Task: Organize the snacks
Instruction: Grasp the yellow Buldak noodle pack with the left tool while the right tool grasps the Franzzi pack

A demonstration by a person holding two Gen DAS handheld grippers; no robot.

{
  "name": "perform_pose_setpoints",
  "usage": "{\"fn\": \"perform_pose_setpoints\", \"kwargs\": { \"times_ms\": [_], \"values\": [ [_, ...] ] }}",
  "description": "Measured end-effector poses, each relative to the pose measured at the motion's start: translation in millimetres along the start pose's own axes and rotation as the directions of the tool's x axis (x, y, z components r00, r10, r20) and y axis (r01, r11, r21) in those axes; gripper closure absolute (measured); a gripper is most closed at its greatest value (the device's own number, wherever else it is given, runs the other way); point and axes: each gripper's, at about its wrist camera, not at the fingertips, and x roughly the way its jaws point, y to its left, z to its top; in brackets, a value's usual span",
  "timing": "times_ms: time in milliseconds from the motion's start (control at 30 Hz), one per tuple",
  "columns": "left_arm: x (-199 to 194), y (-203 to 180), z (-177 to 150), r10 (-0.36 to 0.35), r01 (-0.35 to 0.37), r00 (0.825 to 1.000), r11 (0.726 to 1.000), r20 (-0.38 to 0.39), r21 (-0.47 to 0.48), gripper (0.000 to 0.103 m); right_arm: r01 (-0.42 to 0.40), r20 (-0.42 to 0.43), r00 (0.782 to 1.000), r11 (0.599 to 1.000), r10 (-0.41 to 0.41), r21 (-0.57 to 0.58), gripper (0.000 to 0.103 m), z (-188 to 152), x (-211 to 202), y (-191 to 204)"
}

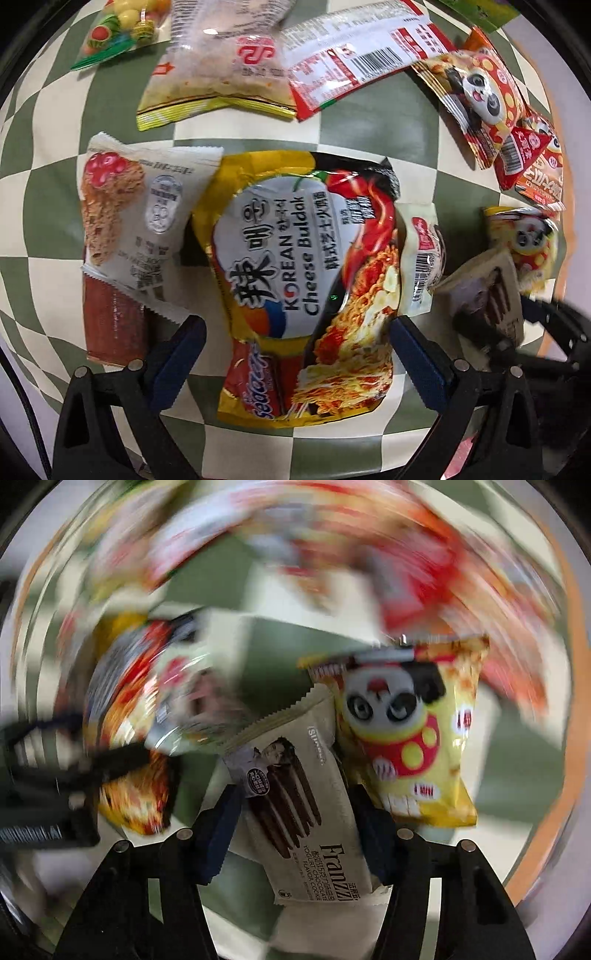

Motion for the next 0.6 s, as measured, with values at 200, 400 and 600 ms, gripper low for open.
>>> {"fn": "perform_pose_setpoints", "kwargs": {
  "times_ms": [200, 400, 600],
  "values": [
    [22, -25, 1, 0.031, -0.031, 0.999, 0.998, -0.006, 0.056, 0.013, -0.217, 0.039, 0.975, 0.917, 0.217, 0.334, 0.024, -13, 3, -46],
    [22, -18, -13, 0.024, -0.024, 0.999, 1.000, 0.038, 0.009, 0.017, -0.048, 0.019, 0.999, 0.995, 0.047, 0.088, 0.024, -13, 5, -11],
    [35, -26, -45, 0.070, -0.070, 0.998, 0.997, 0.003, 0.012, 0.018, -0.008, 0.024, 1.000, 0.990, 0.005, 0.138, 0.037, -29, 12, -11]
  ]
}}
